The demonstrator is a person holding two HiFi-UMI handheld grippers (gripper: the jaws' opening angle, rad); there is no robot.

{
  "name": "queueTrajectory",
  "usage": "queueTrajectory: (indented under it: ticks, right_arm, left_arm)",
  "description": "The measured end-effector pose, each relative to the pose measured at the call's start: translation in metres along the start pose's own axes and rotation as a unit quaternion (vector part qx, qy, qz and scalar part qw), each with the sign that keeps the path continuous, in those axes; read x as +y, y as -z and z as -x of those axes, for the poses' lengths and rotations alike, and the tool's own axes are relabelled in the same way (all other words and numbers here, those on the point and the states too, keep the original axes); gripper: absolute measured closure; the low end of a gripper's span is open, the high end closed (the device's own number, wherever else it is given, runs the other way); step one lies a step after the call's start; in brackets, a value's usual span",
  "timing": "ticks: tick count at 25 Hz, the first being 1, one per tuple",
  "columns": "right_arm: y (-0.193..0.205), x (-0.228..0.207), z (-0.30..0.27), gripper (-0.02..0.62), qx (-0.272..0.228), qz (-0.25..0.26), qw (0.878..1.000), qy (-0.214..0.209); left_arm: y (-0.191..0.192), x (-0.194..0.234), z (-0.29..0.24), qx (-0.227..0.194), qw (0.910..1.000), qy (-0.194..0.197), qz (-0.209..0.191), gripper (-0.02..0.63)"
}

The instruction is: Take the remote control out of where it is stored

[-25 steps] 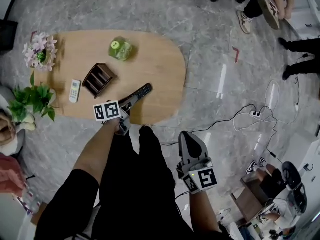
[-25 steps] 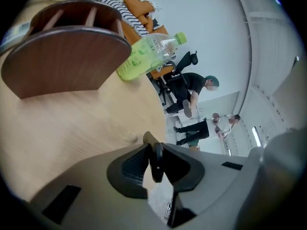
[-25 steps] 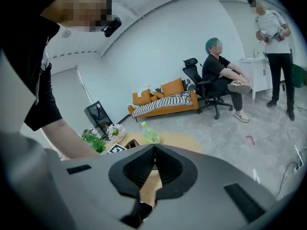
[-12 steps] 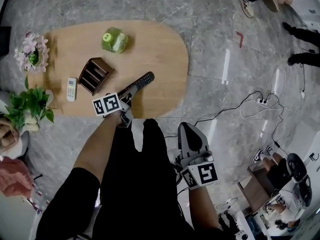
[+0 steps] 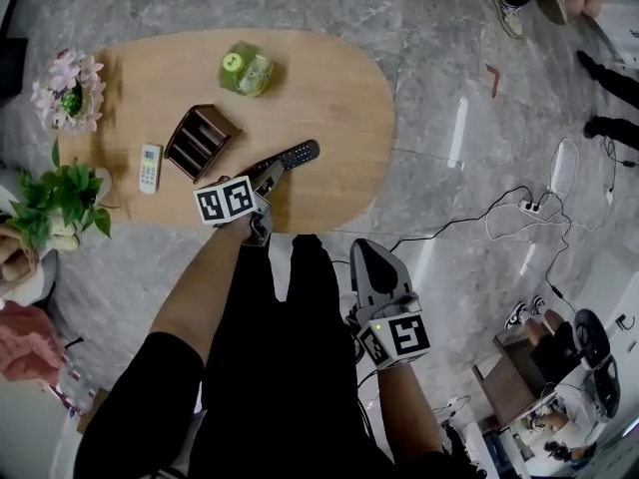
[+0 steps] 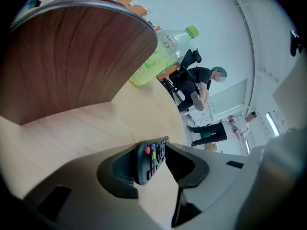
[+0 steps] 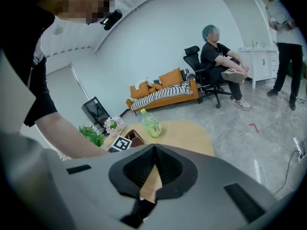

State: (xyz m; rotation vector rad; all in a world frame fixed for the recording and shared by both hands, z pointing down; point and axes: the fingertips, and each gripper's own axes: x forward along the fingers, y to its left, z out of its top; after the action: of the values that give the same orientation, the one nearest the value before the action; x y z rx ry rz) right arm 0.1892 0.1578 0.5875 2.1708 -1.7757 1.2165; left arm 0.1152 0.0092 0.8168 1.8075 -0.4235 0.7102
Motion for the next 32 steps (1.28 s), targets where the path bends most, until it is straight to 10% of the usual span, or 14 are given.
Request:
queueTrajectory:
  ticks: [13, 32]
  right_arm:
    - [0.012, 0.007, -0.001, 0.588, 0.014, 0.005, 1.000, -0.005]
    - [-0.036, 0.039, 0.020, 0.588, -0.030, 0.074, 0.994, -0.075]
  left_arm:
    - [0.004, 0.033, -0.002, 0.041, 0.9844, -0.121, -0.121, 0.327]
    - [-0.002, -0.004, 0.065, -0.027, 0.9880, -0.113, -0.102, 0.290]
